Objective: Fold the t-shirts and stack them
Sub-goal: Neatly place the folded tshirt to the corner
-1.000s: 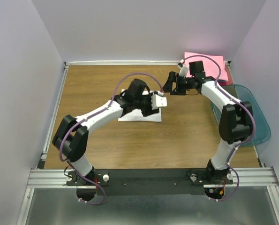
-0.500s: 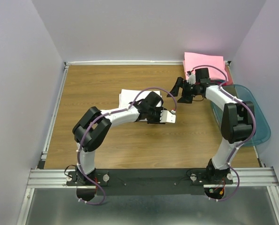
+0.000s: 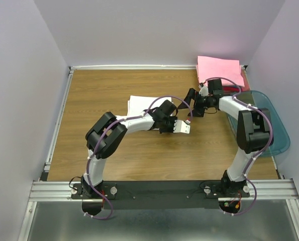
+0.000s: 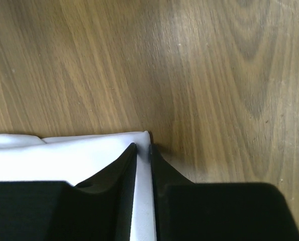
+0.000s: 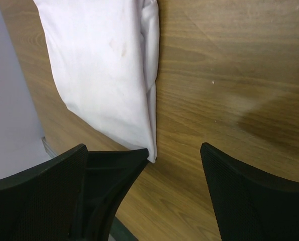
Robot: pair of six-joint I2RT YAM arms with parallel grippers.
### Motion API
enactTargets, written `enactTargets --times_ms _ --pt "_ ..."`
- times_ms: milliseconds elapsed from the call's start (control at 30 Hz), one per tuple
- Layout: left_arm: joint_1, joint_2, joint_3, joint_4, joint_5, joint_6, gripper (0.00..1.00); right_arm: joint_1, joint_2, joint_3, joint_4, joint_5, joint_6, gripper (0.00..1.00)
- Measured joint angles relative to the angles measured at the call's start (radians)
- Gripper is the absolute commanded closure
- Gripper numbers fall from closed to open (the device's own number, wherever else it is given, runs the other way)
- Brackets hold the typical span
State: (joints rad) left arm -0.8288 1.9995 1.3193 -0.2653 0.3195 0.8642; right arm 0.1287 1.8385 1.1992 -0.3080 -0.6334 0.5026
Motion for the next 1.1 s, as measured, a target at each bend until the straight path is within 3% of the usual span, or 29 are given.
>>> enactTargets --times_ms 100,500,767,967,1100 --pt "0.0 0.001 0.006 -0.003 -0.001 -0.004 1.0 0.0 0.0 -0.059 0.047 -0.027 0.039 0.0" --pt "0.025 -0.017 0.035 -0.052 0.042 -0.037 1.0 0.003 0.035 -0.304 0.497 -0.131 0.365 0.11" --pt "0.051 -0.029 0.085 -0.077 0.087 -0.07 1.0 0.071 0.091 -0.343 0.727 -0.132 0.545 0.16" --pt "0.057 -0.034 0.111 -0.086 0.111 -0.085 1.0 0.104 0.13 -0.343 0.816 -0.097 0.625 0.27" --pt "0.057 -0.036 0.117 -0.093 0.13 -0.096 1.0 0.115 0.178 -0.322 0.867 -0.076 0.674 0.4"
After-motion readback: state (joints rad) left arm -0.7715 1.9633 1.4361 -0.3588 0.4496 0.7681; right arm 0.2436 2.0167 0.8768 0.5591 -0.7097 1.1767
